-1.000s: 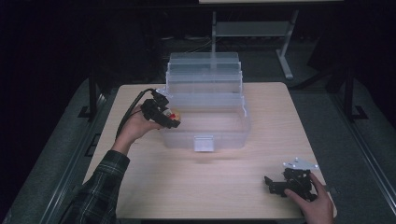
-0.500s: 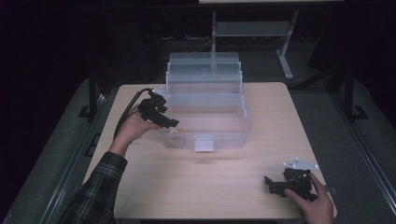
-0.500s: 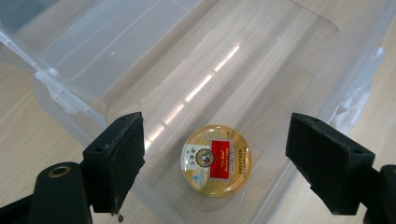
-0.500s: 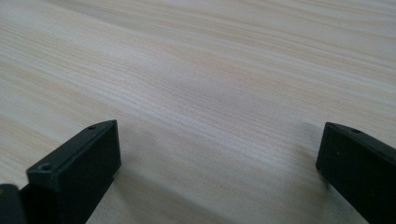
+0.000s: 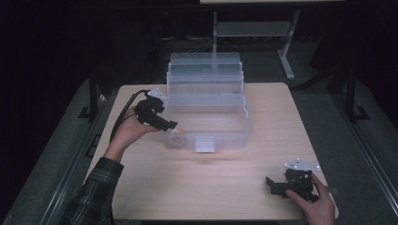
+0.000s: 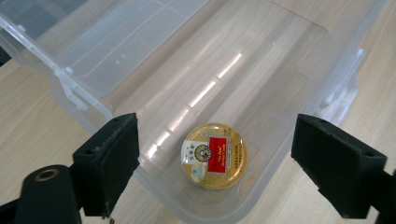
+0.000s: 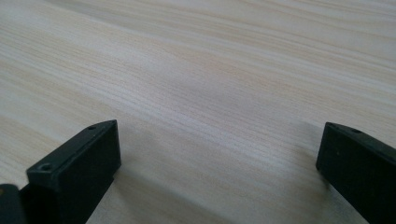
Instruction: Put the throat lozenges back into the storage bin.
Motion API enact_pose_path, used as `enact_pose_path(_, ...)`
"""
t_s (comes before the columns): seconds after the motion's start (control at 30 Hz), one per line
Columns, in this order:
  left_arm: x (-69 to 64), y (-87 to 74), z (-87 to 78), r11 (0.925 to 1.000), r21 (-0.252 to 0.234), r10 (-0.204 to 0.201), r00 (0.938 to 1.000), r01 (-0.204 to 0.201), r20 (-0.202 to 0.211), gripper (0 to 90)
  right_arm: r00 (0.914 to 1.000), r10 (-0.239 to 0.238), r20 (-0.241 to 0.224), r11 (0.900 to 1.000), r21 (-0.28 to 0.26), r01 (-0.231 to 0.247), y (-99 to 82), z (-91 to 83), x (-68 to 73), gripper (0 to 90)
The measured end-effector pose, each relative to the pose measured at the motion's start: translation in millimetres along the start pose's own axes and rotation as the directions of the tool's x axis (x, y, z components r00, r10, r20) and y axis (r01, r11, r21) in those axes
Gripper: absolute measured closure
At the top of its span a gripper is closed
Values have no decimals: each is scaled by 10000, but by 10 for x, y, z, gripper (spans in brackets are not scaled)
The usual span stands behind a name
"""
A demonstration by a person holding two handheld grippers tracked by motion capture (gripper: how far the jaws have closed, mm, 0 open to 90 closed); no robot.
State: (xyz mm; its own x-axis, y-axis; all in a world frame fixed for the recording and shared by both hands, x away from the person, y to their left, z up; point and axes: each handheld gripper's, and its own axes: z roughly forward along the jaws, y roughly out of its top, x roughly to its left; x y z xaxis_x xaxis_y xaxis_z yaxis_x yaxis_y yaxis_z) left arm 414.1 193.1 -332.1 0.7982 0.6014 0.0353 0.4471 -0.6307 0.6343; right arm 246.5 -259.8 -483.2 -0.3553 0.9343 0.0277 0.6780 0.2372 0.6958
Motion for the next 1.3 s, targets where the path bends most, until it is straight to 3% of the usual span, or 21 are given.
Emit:
enact_pose_path(0.43, -44, -165, -67, 9995, -274, -185, 9997, 180, -182, 119, 10000, 3, 1, 10000, -2, -3, 0, 0, 0, 0)
enact_pose_path(0.6, -81, -196, -98, 9999, -121, -49, 9995, 45, -324, 112, 10000, 0, 2, 10000, -2, 0, 0, 0, 0, 0)
enact_pose_path(0.8, -133, -210, -172, 9991, -413, 114, 9988, -133, -476, 112, 10000, 2, 0, 10000, -1, -2, 0, 0, 0, 0)
enact_pose_path(1.3, -218, -482, -196, 9978, -654, -108, 9992, 84, -376, 112, 10000, 5, -1, 10000, 1, -5, 0, 0, 0, 0)
